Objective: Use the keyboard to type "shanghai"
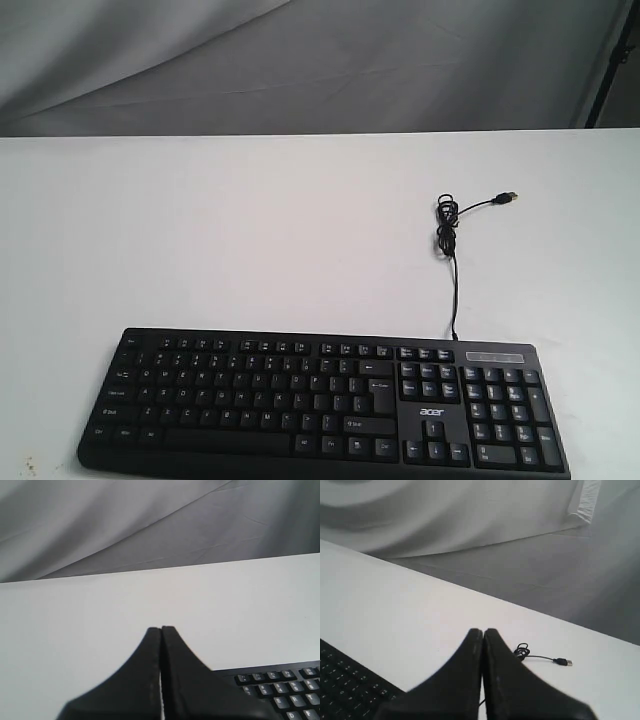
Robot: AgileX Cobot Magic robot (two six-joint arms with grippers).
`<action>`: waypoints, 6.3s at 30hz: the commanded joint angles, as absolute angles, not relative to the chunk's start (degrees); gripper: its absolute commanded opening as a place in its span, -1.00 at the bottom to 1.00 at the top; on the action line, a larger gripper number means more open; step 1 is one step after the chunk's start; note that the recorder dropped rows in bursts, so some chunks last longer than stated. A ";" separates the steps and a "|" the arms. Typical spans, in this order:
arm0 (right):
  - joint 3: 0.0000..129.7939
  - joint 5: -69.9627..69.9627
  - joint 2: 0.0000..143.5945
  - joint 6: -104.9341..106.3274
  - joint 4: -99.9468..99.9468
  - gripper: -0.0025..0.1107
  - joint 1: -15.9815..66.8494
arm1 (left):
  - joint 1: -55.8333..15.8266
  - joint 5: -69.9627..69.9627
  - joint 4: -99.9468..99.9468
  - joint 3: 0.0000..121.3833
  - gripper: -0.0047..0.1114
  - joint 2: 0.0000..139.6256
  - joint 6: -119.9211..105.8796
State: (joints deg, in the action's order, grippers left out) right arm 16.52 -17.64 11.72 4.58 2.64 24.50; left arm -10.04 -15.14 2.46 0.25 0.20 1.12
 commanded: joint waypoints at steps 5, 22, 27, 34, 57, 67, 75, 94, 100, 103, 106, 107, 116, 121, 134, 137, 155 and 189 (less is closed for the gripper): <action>21.25 -7.26 39.31 6.58 2.18 -0.96 31.04 | -10.24 -14.98 2.48 0.00 -0.92 0.00 1.28; 48.41 1.45 88.96 3.90 2.55 -0.96 58.94 | -10.24 -14.98 2.48 0.00 -0.92 0.00 1.28; 56.20 1.45 99.34 7.84 2.55 -0.96 61.32 | -10.24 -14.98 2.48 0.00 -0.92 0.00 1.28; 61.26 2.46 107.73 7.12 -1.45 -0.96 61.32 | -10.24 -14.98 2.48 0.00 -0.92 0.00 1.28; 72.16 -7.78 119.31 8.93 -2.96 -0.96 59.37 | -10.24 -14.98 2.48 0.00 -0.92 0.00 1.28; 72.16 -7.55 120.14 9.20 -2.96 -0.96 59.37 | -10.24 -14.98 2.48 0.00 -0.92 0.00 1.28; 72.16 -7.55 120.69 9.20 -2.96 -0.96 59.49 | -10.24 -14.98 2.48 0.00 -0.92 0.00 1.28; 72.16 -7.81 121.57 9.20 -2.96 -0.96 59.97 | -10.24 -14.98 2.48 0.00 -0.92 0.00 1.28; 72.16 -8.25 120.74 9.41 -2.28 -0.96 59.97 | -10.24 -14.98 2.48 0.00 -0.92 0.00 1.28; 71.81 -10.63 117.42 9.41 0.00 -0.96 59.97 | -10.24 -14.98 2.48 0.00 -0.92 0.00 1.28; 67.98 -10.67 113.39 8.99 0.00 -0.96 59.74 | -10.24 -14.98 2.48 0.00 -0.92 0.00 1.28; 65.09 -9.79 111.24 8.49 0.00 -0.96 59.17 | -10.24 -14.98 2.48 0.00 -0.92 0.00 1.28; 54.66 -3.22 107.12 7.48 -2.77 -0.96 55.90 | -10.24 -14.98 2.48 0.00 -0.92 0.00 1.28; 54.50 -1.95 108.07 7.48 -3.42 -0.96 55.90 | -10.24 -14.98 2.48 0.00 -0.92 0.00 1.28; 54.50 -2.83 108.45 7.48 -3.58 -0.96 56.02 | -10.24 -14.98 2.48 0.00 -0.92 0.00 1.28; 54.50 -3.24 108.86 7.48 -3.86 -0.96 56.02 | -10.24 -14.98 2.48 0.00 -0.92 0.00 1.28; 54.50 -2.20 110.89 7.61 -4.20 -0.96 56.59 | -10.24 -14.98 2.48 0.00 -0.92 0.00 1.28; 82.57 -20.54 121.79 9.83 -2.49 -0.96 62.10 | -10.24 -14.98 2.48 0.00 -0.92 0.00 1.28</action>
